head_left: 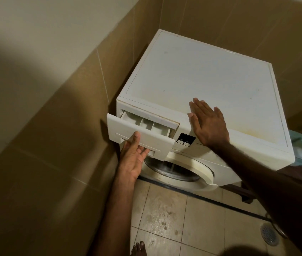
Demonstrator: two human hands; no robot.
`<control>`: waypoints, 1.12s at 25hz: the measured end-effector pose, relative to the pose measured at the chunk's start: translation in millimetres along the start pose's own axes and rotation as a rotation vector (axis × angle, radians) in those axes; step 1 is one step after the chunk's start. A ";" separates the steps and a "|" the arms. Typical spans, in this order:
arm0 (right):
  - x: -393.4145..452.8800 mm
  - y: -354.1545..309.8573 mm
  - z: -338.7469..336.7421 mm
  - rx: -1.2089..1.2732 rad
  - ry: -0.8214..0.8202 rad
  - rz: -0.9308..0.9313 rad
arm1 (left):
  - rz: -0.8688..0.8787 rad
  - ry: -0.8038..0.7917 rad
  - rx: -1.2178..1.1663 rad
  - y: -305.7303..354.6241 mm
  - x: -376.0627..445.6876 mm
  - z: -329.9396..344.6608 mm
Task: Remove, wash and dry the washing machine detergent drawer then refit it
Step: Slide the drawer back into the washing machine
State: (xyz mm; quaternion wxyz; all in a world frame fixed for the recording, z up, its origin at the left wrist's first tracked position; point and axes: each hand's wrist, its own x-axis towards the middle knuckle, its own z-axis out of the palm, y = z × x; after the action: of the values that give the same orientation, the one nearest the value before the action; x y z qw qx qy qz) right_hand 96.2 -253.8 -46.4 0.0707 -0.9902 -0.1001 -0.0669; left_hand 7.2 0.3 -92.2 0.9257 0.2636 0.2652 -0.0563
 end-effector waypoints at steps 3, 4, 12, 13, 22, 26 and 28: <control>-0.7 -1.2 -2.1 0.021 0.010 0.002 | -0.003 0.019 0.002 1.0 -20.7 -13.4; -0.5 -1.9 -2.6 0.029 0.010 0.004 | -0.003 0.027 0.003 0.8 -27.4 -18.8; -2.7 -2.8 -1.2 0.052 0.015 -0.007 | 0.005 0.047 0.006 -2.0 -66.2 -45.7; -2.8 -3.9 -1.1 0.053 0.011 -0.006 | 0.004 0.051 0.000 -1.2 -66.5 -46.2; -0.9 -3.8 0.1 0.014 0.021 -0.019 | -0.009 0.030 0.013 2.9 -35.8 -29.6; -0.6 -5.2 0.5 -0.002 0.012 -0.011 | -0.029 0.011 0.019 3.7 1.5 -5.3; -0.2 -5.2 -0.7 -0.003 0.010 -0.004 | -0.039 -0.007 0.031 2.5 22.1 7.9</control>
State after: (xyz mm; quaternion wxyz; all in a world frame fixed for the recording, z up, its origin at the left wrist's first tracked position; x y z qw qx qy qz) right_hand 94.9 -249.0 -45.1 0.0696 -0.9898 -0.1015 -0.0721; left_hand 30.3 -0.8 -96.9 0.9212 0.2725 0.2662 -0.0793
